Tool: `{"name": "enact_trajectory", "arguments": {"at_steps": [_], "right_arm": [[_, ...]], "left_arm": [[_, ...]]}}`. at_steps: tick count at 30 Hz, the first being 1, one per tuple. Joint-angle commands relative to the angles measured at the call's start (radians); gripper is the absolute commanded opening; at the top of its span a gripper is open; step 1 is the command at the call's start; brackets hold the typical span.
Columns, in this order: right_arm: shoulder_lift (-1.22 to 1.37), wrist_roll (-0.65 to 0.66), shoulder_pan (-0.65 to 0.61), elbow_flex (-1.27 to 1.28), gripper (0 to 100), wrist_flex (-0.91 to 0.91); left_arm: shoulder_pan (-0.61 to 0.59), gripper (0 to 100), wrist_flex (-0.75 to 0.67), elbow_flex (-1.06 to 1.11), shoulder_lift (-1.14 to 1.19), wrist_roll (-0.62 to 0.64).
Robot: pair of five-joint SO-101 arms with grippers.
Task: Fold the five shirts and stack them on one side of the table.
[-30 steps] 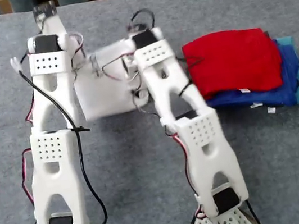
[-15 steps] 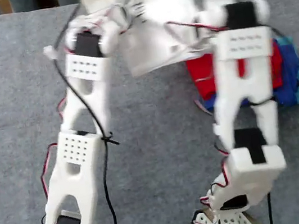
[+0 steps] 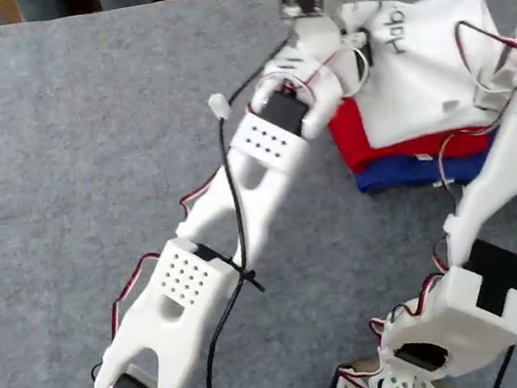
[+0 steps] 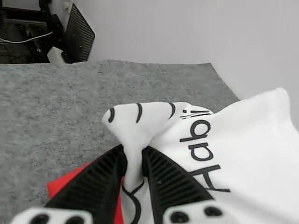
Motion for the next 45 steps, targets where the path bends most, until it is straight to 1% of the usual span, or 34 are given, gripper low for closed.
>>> {"name": "enact_trajectory", "arguments": {"at_steps": [1,3,5,7,10,12,14,15,17,19,21,24,25,26,27,29,30,31,32,34,35,37,38,41,43,45], "right_arm": [[-0.044,0.041,0.066,0.061,1.7,-0.06],[-0.045,0.061,0.074,0.096,1.9,-0.075],[-0.048,0.064,0.075,0.117,4.7,-0.075],[-0.051,0.063,0.074,0.136,13.7,-0.072],[-0.051,0.069,0.074,0.137,33.9,-0.072],[-0.051,0.071,0.074,0.131,46.6,-0.072],[-0.053,0.071,0.072,0.128,54.4,-0.072],[-0.053,0.071,0.068,0.128,54.7,-0.074],[-0.053,0.063,0.066,0.113,52.1,-0.074],[-0.053,0.063,0.066,0.09,45.3,-0.066],[-0.053,0.063,0.066,0.042,31.1,-0.023],[-0.053,0.069,0.055,-0.05,0.6,0.038],[-0.059,0.063,0.055,-0.071,2.8,0.04],[-0.076,0.063,0.058,-0.079,7.7,0.04],[-0.096,0.063,0.055,-0.079,9.4,0.04],[-0.154,0.064,0.038,-0.073,7.6,0.04],[-0.194,0.069,0.017,-0.061,4.5,0.04],[-0.239,0.069,-0.002,-0.042,1.2,0.04],[-0.289,0.069,-0.026,-0.013,1.5,0.04],[-0.412,0.069,-0.094,0.067,1.7,0.04],[-0.481,0.069,-0.141,0.114,1.4,0.04],[-0.624,0.069,-0.264,0.219,1.5,0.038],[-0.697,0.069,-0.327,0.278,1.5,0.038],[-0.901,0.071,-0.485,0.493,1.5,-0.005],[-1.033,0.071,-0.551,0.647,1.5,-0.058],[-1.17,0.071,-0.578,0.799,1.5,-0.117]], "left_arm": [[0.013,3,-0.043,0.008,-0.017,0.005],[0.022,6,-0.031,-0.001,0.005,0.011],[0.024,10,-0.029,-0.002,0.015,0.066],[0.024,13,-0.003,-0.004,0.017,0.127],[0.028,17,0.083,-0.062,0.02,0.163],[0.025,18,0.126,-0.11,0.021,0.175],[0.021,18,0.15,-0.143,0.018,0.176],[0.019,18,0.161,-0.156,0.018,0.175],[-0.002,18,0.184,-0.182,0.018,0.172],[-0.035,18,0.224,-0.22,0.017,0.167],[-0.073,18,0.293,-0.277,0.012,0.127],[-0.131,17,0.445,-0.346,-0.028,0.064],[-0.156,15,0.496,-0.355,-0.041,0.061],[-0.186,13,0.542,-0.354,-0.055,0.054],[-0.219,10,0.586,-0.357,-0.066,0.029],[-0.289,5,0.672,-0.363,-0.089,-0.035],[-0.325,3,0.715,-0.364,-0.103,-0.069],[-0.357,3,0.772,-0.364,-0.121,-0.106],[-0.39,3,0.845,-0.375,-0.147,-0.15],[-0.449,3,1.036,-0.437,-0.222,-0.244],[-0.467,3,1.083,-0.43,-0.261,-0.282],[-0.521,3,1.079,-0.361,-0.351,-0.35],[-0.57,3,1.077,-0.354,-0.407,-0.37],[-0.661,3,1.077,-0.278,-0.562,-0.387],[-0.722,3,1.077,-0.176,-0.663,-0.387],[-0.773,3,1.077,-0.008,-0.775,-0.387]]}}
